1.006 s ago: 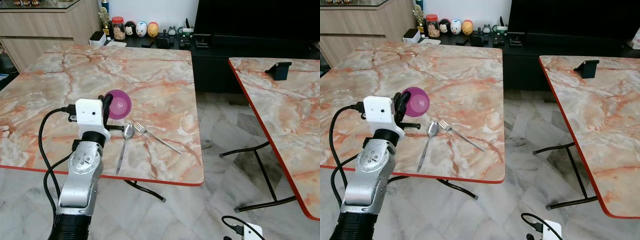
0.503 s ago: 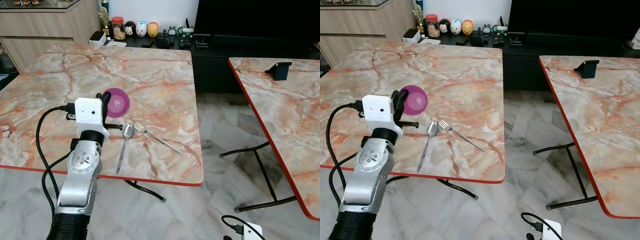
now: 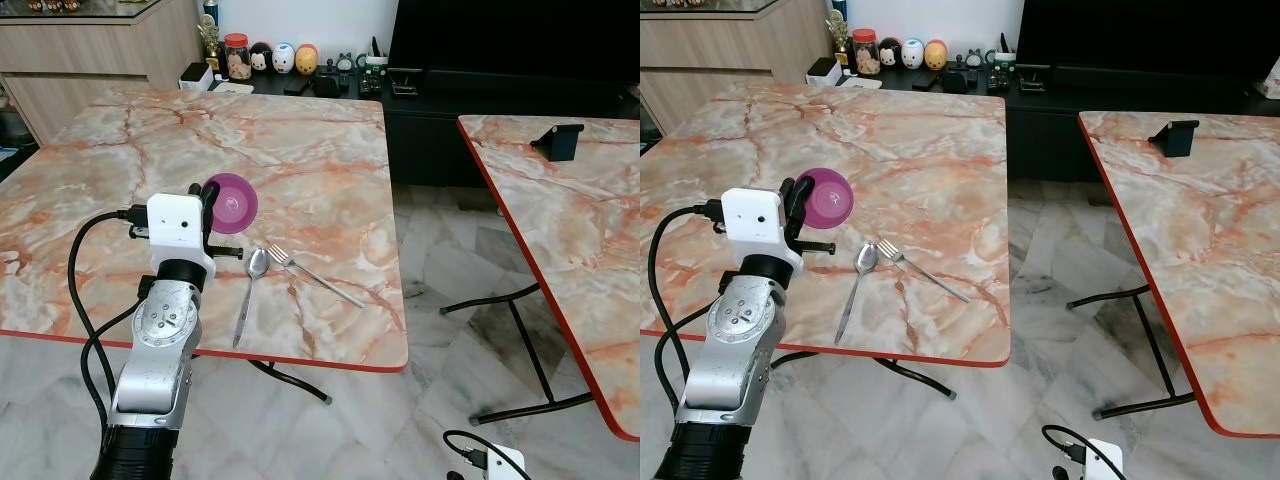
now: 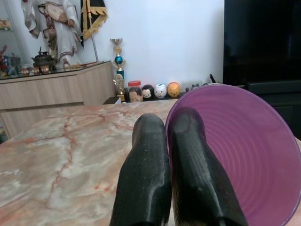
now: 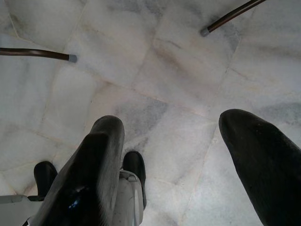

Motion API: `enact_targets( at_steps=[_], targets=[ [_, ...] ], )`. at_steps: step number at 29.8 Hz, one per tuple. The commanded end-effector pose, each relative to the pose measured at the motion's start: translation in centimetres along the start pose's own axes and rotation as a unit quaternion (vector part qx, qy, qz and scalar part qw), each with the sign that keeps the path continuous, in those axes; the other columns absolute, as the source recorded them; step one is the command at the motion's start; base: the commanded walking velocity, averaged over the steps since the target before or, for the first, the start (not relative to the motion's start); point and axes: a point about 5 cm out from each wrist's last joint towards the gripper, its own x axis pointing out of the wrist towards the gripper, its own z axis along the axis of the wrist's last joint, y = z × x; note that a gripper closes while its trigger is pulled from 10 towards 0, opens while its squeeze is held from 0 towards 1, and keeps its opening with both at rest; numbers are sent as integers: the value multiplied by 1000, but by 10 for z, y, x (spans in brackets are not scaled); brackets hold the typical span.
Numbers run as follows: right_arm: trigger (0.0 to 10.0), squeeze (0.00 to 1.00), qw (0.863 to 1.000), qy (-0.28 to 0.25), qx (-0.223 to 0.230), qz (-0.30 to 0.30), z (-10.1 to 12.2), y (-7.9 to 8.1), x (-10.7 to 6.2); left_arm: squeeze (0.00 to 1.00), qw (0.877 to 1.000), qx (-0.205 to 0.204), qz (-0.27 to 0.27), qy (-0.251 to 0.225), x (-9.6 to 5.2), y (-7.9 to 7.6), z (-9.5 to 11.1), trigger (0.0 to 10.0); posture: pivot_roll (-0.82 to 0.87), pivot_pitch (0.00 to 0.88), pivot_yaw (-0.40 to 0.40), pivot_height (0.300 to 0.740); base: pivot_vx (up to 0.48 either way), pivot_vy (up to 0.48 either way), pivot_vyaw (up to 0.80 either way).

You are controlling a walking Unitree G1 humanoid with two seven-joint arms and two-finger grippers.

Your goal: Setting the table

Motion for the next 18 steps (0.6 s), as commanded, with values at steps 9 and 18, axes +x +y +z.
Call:
enact_targets(
  at_steps=[9,18],
  targets=[
    [10000,0,1000,-3,-1,-3,2,-3,0,0,1000,7,-4,-9,0,-2,3,10000,124,0,-56,740,0,0,0],
    [10000,0,1000,-3,0,-3,2,-3,0,0,1000,6,-9,-11,1,-4,3,10000,122,0,-54,740,0,0,0]
  ],
)
